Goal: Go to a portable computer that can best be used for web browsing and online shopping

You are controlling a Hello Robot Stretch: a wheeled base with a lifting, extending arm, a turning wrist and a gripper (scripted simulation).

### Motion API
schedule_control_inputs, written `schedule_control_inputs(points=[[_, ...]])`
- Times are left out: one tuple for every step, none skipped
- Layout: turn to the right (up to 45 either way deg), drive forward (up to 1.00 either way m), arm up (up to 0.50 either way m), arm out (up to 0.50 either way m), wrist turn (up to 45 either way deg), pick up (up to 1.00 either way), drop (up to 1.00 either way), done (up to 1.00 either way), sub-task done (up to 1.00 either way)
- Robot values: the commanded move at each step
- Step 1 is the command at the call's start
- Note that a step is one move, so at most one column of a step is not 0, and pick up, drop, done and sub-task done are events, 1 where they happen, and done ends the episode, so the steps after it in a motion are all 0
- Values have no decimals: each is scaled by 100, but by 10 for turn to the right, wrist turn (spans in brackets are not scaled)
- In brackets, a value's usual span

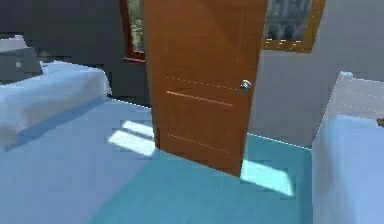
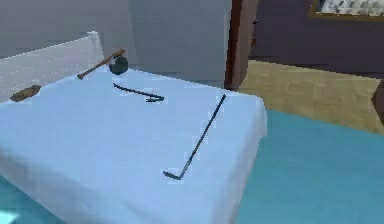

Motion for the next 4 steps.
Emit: schedule_control_inputs(points=[[-450, 0, 0, 0, 0, 0, 0, 0, 0], [-90, 0, 0, 0, 0, 0, 0, 0, 0], [0, 100, 0, 0, 0, 0, 0, 0, 0], [0, 100, 0, 0, 0, 0, 0, 0, 0]])
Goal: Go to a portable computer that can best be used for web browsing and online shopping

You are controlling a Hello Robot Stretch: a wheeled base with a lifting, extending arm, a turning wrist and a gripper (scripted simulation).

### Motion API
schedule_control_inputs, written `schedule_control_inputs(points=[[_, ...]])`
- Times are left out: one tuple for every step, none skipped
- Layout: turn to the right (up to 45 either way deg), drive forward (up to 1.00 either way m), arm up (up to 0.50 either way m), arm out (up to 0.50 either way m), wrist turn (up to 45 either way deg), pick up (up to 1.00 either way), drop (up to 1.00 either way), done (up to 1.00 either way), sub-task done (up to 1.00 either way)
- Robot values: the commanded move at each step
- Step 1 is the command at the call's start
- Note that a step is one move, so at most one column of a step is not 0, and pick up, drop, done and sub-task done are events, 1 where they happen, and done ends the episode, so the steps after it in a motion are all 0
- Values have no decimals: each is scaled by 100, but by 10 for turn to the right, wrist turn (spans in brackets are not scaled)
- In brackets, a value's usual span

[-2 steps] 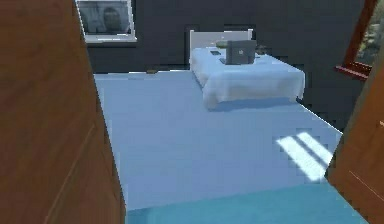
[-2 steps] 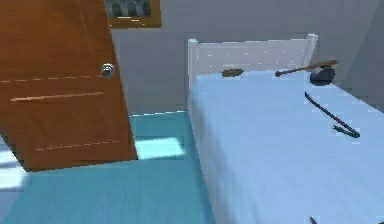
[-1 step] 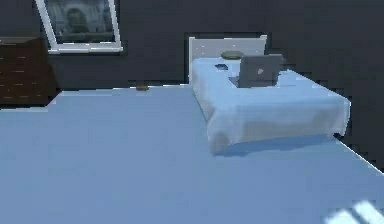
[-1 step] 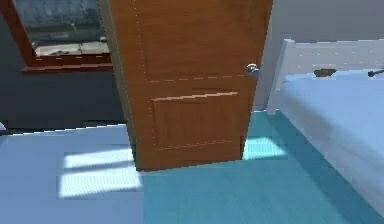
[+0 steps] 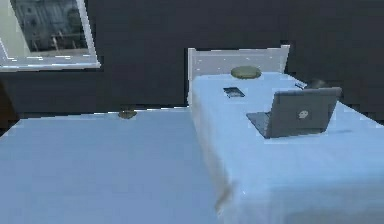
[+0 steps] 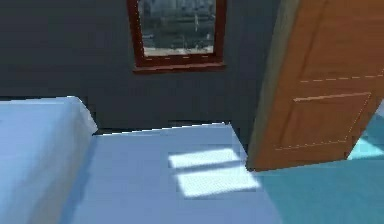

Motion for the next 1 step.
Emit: schedule_control_inputs(points=[[-30, 0, 0, 0, 0, 0, 0, 0, 0]])
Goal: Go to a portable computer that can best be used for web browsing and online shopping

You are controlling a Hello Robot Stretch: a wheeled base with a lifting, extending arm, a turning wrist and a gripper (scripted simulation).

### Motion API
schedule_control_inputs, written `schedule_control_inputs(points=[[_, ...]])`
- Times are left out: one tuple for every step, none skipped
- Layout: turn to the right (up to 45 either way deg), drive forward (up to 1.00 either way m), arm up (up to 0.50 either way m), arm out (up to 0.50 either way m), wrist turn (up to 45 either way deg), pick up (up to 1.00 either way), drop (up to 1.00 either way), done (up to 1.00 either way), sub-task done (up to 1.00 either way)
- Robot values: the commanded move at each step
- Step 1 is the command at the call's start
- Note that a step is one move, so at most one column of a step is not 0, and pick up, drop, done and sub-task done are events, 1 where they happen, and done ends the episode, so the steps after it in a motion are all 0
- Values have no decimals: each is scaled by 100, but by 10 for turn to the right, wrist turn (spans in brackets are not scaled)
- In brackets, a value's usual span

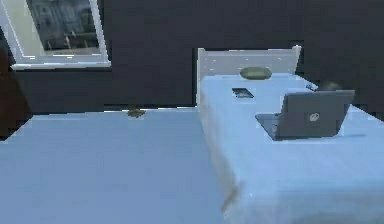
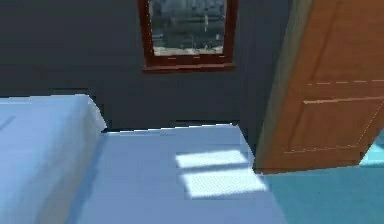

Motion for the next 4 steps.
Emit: schedule_control_inputs(points=[[-450, 0, 0, 0, 0, 0, 0, 0, 0], [-150, 0, 0, 0, 0, 0, 0, 0, 0], [0, 50, 0, 0, 0, 0, 0, 0, 0], [450, 0, 0, 0, 0, 0, 0, 0, 0]])
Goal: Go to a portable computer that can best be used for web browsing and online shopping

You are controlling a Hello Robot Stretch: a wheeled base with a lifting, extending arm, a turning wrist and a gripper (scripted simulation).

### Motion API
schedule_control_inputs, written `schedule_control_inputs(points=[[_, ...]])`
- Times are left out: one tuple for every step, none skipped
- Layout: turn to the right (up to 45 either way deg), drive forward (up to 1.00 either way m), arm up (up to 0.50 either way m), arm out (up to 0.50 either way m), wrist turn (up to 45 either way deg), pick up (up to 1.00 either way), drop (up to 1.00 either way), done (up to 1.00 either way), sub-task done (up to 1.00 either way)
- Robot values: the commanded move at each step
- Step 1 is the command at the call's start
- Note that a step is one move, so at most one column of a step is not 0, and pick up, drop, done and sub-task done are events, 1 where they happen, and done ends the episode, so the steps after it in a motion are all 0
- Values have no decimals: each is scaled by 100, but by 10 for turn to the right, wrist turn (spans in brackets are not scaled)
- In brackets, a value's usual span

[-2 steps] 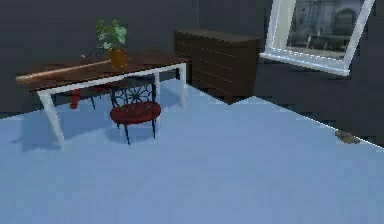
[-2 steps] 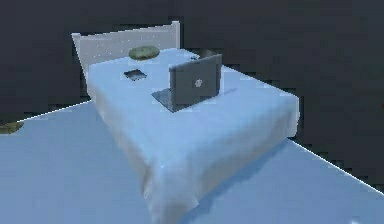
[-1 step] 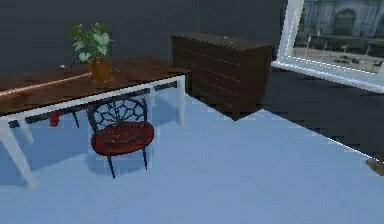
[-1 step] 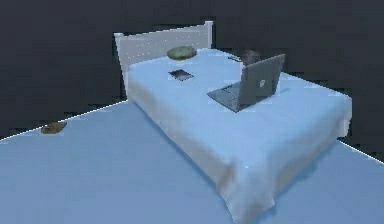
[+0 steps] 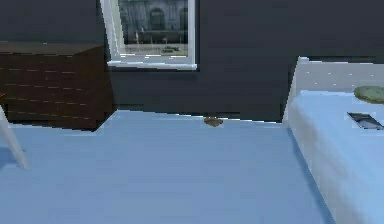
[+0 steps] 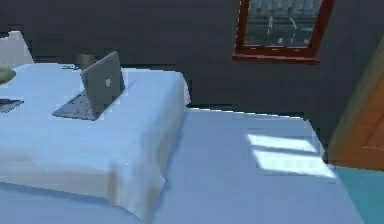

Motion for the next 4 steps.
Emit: schedule_control_inputs(points=[[300, 0, 0, 0, 0, 0, 0, 0, 0], [0, 35, 0, 0, 0, 0, 0, 0, 0], [390, 0, 0, 0, 0, 0, 0, 0, 0], [0, 0, 0, 0, 0, 0, 0, 100, 0]])
